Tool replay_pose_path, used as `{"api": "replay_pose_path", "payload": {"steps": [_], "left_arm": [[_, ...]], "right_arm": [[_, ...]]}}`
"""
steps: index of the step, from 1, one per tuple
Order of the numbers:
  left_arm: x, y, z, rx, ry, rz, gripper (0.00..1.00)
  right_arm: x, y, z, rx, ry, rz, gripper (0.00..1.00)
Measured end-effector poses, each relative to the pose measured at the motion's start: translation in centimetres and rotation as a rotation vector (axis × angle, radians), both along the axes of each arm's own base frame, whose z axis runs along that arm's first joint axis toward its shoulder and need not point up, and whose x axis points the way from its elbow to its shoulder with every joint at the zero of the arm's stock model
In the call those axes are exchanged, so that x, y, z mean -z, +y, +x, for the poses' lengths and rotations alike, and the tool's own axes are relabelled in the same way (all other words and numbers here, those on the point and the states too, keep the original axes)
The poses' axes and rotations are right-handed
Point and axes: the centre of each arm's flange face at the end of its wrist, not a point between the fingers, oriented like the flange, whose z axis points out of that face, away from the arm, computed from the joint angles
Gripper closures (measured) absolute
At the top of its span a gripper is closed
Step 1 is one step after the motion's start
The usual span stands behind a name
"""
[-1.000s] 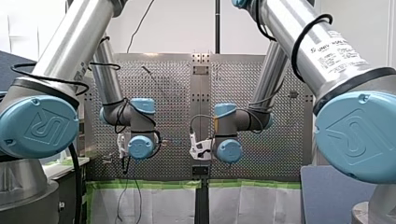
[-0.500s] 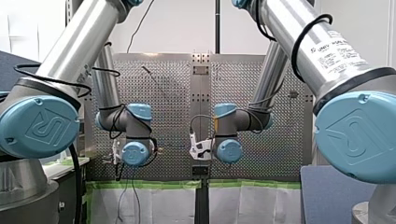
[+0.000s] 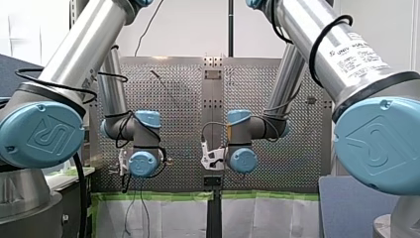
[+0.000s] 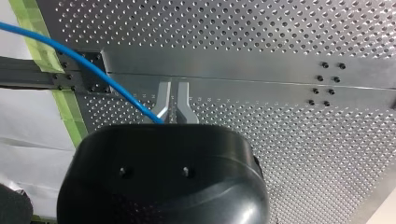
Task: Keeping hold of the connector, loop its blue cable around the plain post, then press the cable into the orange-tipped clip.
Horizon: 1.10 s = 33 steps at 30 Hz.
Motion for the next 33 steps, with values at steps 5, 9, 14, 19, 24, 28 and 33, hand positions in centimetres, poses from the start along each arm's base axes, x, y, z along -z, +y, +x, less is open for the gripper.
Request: {"api": "replay_pose_path", "payload": {"steps": [5,9,14,19,24,28,33], "left_arm": [[-0.6,-0.1,0.0,0.014,-0.02,-0.026,0.9],[-1.6,-0.3,0.4,0.022,-0.04,-0.066,0.9],[-3.2,-0.3,1.1,0.007,-0.055,-0.115,0.9],[-5.3,-0.3,2.6,-0.039,-0.088,-0.146,0.9],[-7.9,-0.5,4.4,-0.089,-0.131,-0.177,0.9],[-10.1,-0.8,5.7,-0.107,-0.165,-0.215,0.88],[-13.2,-1.1,7.1,-0.117,-0.208,-0.283,0.88]], "right_arm": [[0.9,-0.7,-0.2,0.031,0.005,0.027,1.0],[1.7,-0.6,-0.5,0.049,0.014,0.065,1.0],[0.1,-0.7,0.1,0.033,-0.02,0.085,1.0],[-3.0,-1.8,1.4,0.001,-0.078,0.081,1.0],[-6.6,-3.1,2.7,-0.034,-0.119,0.058,1.0],[-9.7,-4.2,3.5,-0.042,-0.147,0.032,1.0],[-14.2,-5.5,4.3,-0.055,-0.184,-0.003,1.0]]}}
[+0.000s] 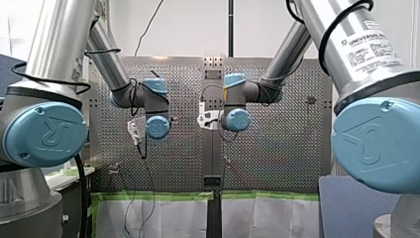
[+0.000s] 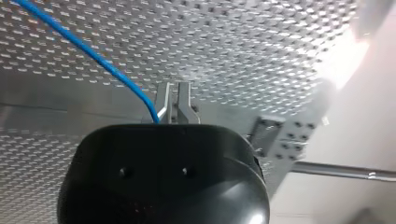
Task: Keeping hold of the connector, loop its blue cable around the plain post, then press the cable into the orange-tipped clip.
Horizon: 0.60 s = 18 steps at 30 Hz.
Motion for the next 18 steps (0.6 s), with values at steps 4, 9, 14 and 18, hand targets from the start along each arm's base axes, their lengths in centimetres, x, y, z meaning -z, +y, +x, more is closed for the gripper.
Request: {"api": "replay_pose_path", "payload": {"steps": [4,9,14,18], "left_arm": [[-2.4,0.1,0.9,-0.02,-0.031,-0.037,0.88],[-5.8,0.3,1.9,-0.061,-0.07,-0.069,0.88],[-9.0,0.5,2.5,-0.09,-0.104,-0.094,0.95],[-10.8,1.1,2.2,-0.119,-0.111,-0.096,1.0]], "right_arm": [[-3.4,-0.9,0.3,0.003,-0.029,-0.026,1.0],[-7.9,-2.1,0.2,0.005,-0.067,-0.056,1.0],[-12.1,-2.9,-0.1,0.0,-0.107,-0.083,1.0],[-15.8,-3.3,-0.4,-0.004,-0.133,-0.111,1.0]]}}
